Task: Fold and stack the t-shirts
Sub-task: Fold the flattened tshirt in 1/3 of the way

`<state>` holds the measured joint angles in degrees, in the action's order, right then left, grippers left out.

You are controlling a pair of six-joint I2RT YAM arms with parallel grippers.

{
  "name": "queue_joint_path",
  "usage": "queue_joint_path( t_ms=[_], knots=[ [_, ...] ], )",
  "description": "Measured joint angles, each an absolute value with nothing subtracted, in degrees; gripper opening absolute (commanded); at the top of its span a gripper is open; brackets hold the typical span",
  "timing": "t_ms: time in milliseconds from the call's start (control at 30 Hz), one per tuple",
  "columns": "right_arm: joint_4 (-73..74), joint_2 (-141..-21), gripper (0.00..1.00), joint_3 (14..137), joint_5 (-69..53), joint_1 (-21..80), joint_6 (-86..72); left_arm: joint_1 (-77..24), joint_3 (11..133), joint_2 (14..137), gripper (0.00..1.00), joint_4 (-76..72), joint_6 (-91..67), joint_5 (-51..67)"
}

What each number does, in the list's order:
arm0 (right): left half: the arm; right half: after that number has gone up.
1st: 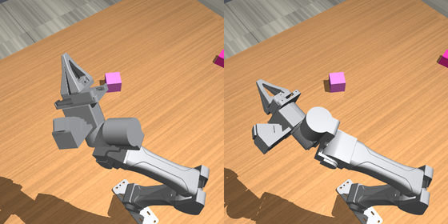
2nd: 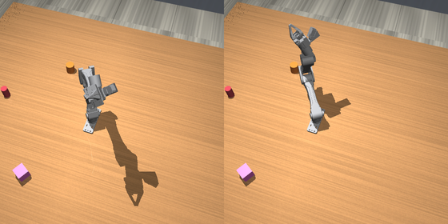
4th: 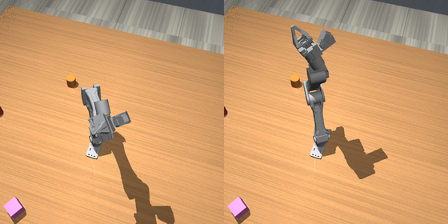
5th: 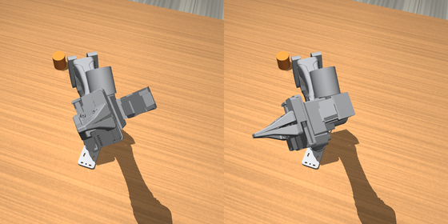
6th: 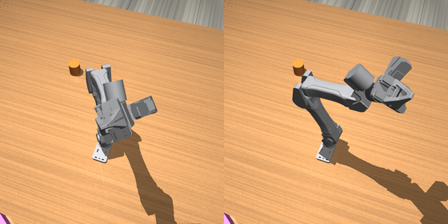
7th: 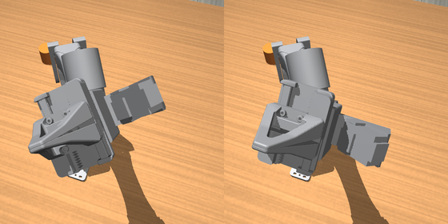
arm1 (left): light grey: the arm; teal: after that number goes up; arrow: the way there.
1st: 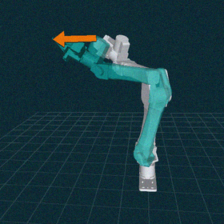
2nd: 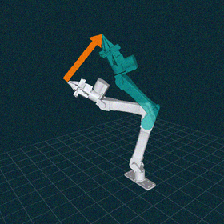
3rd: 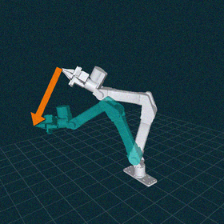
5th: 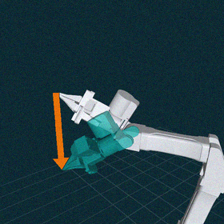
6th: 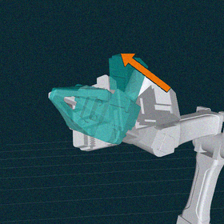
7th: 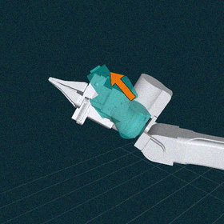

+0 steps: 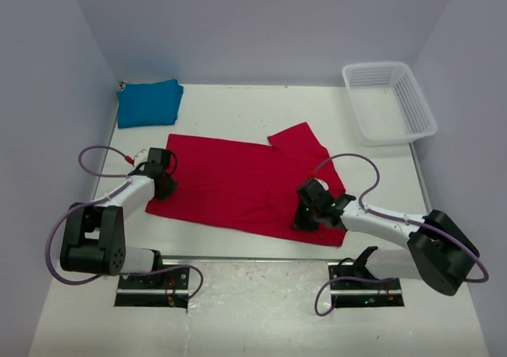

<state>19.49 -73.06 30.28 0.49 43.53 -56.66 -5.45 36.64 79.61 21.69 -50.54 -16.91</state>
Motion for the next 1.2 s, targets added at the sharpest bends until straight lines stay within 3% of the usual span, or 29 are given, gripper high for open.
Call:
queue_joint_path(
  t_ms=[633,900,1067,1167,1200],
  knots=[
    [20.8,-68.2,0.0,26.9,1.8,51.3,-63.4,-4.4,29.7,69.7,0.0,24.6,-54.5,-11.1],
    [29.6,-63.9,0.0,27.8,5.5,55.2,-63.6,-4.5,30.4,67.3,0.0,31.8,-55.0,-11.1],
    [39.6,-60.8,0.0,36.9,8.6,57.5,-62.8,-5.0,38.8,65.7,0.11,43.7,-54.9,-14.6],
    [43.1,-60.2,0.17,46.3,12.0,57.7,-61.0,-6.3,49.6,66.5,0.14,47.3,-54.3,-17.1],
    [43.7,-60.2,0.38,49.0,13.4,57.7,-60.2,-7.0,53.3,67.3,0.16,47.2,-53.8,-17.5]
  ],
)
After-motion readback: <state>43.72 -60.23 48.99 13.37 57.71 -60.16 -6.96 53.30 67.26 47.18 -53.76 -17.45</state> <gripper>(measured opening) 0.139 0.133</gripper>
